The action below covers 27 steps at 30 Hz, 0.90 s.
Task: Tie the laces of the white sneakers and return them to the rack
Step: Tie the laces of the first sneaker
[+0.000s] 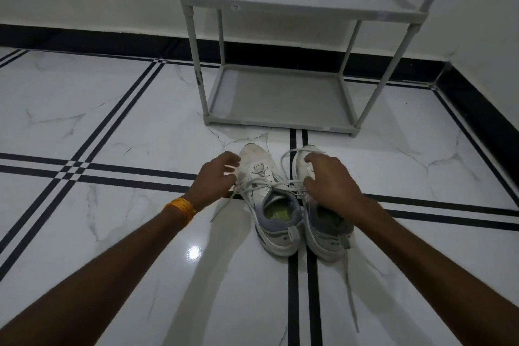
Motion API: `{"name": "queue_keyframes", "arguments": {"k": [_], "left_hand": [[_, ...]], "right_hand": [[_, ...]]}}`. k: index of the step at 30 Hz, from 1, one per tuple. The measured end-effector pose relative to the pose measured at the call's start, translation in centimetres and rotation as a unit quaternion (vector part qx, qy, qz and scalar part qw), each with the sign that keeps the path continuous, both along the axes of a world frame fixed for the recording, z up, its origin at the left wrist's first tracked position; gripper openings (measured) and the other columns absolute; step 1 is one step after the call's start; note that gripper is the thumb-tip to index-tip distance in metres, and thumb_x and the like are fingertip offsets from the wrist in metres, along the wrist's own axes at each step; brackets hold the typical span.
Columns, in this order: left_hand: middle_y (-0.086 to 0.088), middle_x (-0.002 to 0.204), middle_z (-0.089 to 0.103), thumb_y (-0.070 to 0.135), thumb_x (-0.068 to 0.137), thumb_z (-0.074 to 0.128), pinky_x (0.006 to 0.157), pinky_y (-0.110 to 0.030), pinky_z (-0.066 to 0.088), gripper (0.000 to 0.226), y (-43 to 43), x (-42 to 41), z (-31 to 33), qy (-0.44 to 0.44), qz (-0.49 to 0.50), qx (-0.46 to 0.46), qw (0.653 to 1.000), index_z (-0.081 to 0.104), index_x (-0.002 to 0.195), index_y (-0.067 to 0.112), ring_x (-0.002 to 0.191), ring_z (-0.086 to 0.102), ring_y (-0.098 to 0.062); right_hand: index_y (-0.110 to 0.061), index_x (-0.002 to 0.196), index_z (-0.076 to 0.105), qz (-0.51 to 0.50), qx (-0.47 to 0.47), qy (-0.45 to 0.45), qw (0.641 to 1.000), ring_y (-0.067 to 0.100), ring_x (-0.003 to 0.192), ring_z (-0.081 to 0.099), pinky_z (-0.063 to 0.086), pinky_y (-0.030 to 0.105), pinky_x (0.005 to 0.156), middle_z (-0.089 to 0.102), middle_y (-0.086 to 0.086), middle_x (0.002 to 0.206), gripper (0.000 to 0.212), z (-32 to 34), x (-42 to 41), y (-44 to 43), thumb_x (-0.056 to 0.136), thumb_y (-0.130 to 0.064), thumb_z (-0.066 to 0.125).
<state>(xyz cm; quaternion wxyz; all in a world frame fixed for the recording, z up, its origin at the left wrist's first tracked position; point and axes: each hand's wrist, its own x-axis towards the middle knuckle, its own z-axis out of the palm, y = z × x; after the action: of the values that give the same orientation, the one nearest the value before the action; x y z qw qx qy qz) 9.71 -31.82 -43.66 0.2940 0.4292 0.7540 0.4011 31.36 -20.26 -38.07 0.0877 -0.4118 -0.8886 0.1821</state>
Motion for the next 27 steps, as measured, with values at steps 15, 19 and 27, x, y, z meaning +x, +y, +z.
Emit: {"name": "queue_keyframes", "arguments": {"k": [15, 19, 27], "left_hand": [[-0.01, 0.109, 0.059, 0.031, 0.089, 0.066, 0.082, -0.034, 0.052, 0.031, 0.1, 5.3, -4.3, 0.356, -0.05, 0.017, 0.933, 0.054, 0.11, 0.012, 0.091, 0.057, -0.023], [-0.012, 0.102, 0.062, 0.028, 0.088, 0.067, 0.079, -0.036, 0.052, 0.025, 0.0, 4.3, -3.9, 0.372, -0.041, -0.037, 0.926, 0.056, 0.103, 0.011, 0.086, 0.059, -0.025], [-0.002, 0.048, 0.05, 0.05, 0.09, 0.047, 0.058, -0.03, 0.051, 0.056, 0.8, 4.0, -2.5, 0.241, 0.124, -0.09, 0.959, 0.06, 0.054, 0.01, 0.05, 0.052, -0.018]], "right_hand": [[-0.003, 0.094, 0.065, 0.071, -0.027, -0.04, 0.996, 0.036, 0.089, 0.065, 0.046, 0.035, 0.074, 0.07, 0.021, 0.093, 0.026, -4.7, -1.1, -3.1, 0.098, -0.023, 0.048], [-0.003, 0.081, 0.066, 0.06, -0.082, 0.027, 0.994, 0.031, 0.071, 0.068, 0.056, 0.042, 0.07, 0.071, 0.017, 0.077, 0.014, -5.0, -0.8, -3.0, 0.09, -0.008, 0.056], [-0.004, 0.108, 0.06, 0.075, 0.03, -0.1, 0.992, 0.033, 0.098, 0.065, 0.048, 0.037, 0.079, 0.067, 0.016, 0.108, 0.021, -5.0, -2.1, -3.4, 0.088, -0.002, 0.053]]}}
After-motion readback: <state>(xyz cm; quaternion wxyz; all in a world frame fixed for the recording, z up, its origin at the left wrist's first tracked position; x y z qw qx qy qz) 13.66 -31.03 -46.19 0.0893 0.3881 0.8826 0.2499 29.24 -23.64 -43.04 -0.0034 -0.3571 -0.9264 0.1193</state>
